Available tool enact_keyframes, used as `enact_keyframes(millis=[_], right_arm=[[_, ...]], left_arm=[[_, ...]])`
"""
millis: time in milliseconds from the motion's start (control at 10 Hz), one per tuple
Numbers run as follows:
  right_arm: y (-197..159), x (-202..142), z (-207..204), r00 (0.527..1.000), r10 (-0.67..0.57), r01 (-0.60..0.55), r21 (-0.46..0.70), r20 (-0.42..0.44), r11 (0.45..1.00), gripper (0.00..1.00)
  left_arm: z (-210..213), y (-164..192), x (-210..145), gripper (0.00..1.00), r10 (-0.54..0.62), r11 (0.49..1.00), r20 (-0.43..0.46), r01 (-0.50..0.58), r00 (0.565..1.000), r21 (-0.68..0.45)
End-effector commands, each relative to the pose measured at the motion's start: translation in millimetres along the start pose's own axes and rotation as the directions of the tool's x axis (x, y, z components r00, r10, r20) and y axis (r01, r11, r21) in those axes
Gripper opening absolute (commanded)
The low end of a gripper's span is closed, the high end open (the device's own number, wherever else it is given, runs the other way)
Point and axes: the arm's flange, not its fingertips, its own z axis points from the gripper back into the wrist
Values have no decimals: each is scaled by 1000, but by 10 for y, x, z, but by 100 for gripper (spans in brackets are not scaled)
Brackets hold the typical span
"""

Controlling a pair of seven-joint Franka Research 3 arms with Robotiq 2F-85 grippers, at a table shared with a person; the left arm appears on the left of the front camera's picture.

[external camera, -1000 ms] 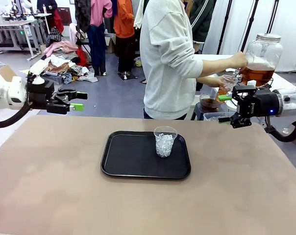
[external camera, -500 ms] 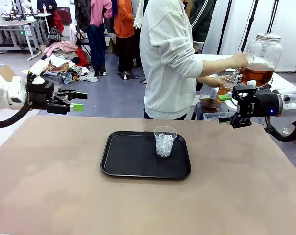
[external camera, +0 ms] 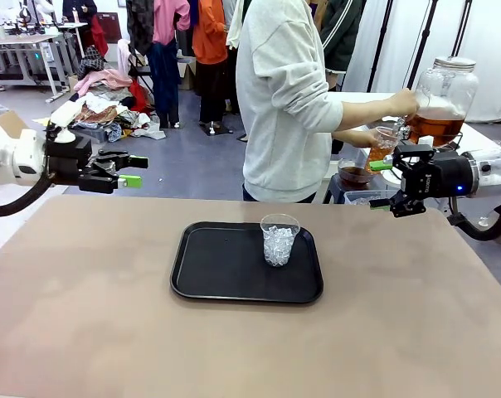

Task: Pour the drink into the iced cup.
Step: Pick up the iced cup indicated by the human and present it to them.

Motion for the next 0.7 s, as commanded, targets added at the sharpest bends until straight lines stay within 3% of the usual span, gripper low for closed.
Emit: enact_keyframes(millis=[0, 600], right_arm=[[8, -8, 2, 1000, 1, -1, 4, 2, 1000, 100], [8, -8, 2, 1000, 1, -1, 4, 2, 1000, 100]], left_arm=[[-1, -5, 22, 100, -5, 1000, -1, 5, 1000, 1], [-1, -5, 22, 100, -5, 1000, -1, 5, 1000, 1]])
